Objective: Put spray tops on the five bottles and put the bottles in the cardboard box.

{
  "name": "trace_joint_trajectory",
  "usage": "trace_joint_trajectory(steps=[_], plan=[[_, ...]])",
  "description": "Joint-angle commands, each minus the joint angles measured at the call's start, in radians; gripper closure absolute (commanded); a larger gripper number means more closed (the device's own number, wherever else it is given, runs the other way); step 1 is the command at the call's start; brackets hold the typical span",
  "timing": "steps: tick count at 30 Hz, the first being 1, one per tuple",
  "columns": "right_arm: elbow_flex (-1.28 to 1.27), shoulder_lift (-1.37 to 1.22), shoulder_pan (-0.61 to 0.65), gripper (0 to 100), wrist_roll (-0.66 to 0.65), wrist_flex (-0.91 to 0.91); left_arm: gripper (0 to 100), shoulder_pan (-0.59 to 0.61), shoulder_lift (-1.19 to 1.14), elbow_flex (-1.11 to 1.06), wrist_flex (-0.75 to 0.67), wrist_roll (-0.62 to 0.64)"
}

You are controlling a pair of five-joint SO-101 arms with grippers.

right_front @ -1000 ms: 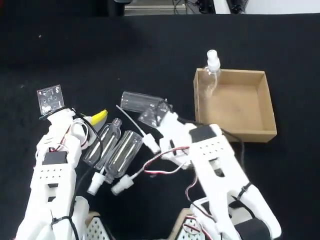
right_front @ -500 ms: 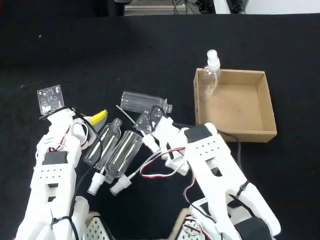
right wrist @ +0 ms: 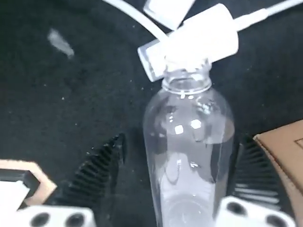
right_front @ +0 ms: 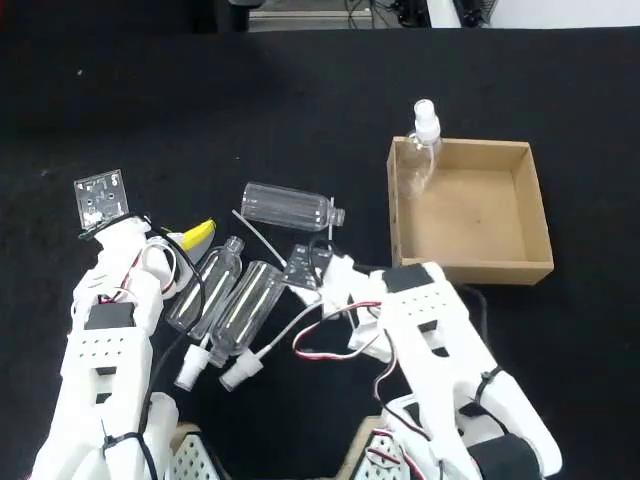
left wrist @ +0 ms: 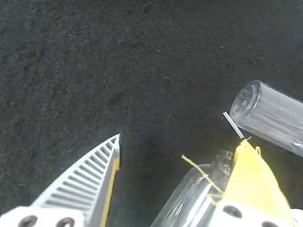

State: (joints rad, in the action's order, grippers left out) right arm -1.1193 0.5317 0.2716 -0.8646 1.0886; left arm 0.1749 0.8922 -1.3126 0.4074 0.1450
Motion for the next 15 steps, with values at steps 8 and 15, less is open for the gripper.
trace_joint_trajectory(steps=[8,15], plan=[[0.133,0.005,-0.023,97.6,0.157,-0.011,64,0.012,0.011,0.036,0.005,0.005],[0.326,0.005,-0.023,98.8,0.212,0.195,64,0.079,0.043,0.283,0.361,-0.006]])
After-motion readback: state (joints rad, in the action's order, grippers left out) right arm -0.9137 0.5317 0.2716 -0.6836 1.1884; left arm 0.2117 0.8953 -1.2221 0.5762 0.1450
